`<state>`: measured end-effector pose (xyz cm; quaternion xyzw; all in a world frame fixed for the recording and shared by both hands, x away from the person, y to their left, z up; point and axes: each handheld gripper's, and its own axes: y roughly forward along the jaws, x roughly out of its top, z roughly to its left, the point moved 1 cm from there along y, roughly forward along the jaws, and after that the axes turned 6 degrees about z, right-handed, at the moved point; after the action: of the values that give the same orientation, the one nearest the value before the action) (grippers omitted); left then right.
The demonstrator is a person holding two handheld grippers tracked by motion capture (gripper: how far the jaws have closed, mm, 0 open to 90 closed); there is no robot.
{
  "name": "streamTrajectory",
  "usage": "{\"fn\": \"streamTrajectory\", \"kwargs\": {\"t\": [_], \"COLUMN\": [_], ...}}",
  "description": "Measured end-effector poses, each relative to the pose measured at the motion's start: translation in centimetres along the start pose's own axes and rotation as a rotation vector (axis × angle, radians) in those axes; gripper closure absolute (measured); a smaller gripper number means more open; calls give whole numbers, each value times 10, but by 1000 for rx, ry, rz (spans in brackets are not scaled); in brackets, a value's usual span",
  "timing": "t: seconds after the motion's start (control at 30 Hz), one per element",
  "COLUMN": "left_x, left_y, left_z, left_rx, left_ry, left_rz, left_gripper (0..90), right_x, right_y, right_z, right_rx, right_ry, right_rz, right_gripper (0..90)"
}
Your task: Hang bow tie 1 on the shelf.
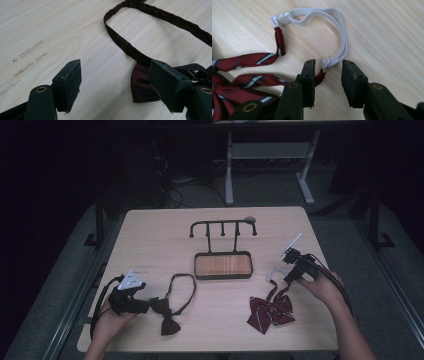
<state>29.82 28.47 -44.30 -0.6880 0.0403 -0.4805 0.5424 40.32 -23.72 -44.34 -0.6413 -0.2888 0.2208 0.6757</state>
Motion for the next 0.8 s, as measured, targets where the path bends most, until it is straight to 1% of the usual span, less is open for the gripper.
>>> {"fn": "streamTrajectory", "kwargs": {"t": [0.23, 0.3, 0.4, 0.43, 0.5, 0.73, 0.8], "left_x": [0, 0, 0, 0, 0, 0, 0], "left_y": [-1, -1, -2, -2, -2, -2, -2], "left_z": [1, 1, 1, 1, 1, 1, 1], "left_rx": [1, 1, 3, 3, 3, 2, 3], "left_ry": [1, 2, 0, -1, -2, -2, -2], "left_rz": [2, 3, -2, -5, -5, -5, -4], "left_gripper": [268, 268, 268, 268, 268, 268, 268], "right_x": [4, 5, 6, 6, 7, 8, 9], "right_y": [4, 4, 5, 5, 4, 6, 7], "right_z": [3, 4, 5, 5, 7, 9, 10], "right_rx": [-6, -10, -14, -20, -31, -47, -48], "right_ry": [-5, -12, -15, -23, -26, -30, -34], "right_rz": [21, 33, 34, 35, 33, 45, 50], "right_gripper": [671, 698, 725, 738, 746, 771, 800]}}
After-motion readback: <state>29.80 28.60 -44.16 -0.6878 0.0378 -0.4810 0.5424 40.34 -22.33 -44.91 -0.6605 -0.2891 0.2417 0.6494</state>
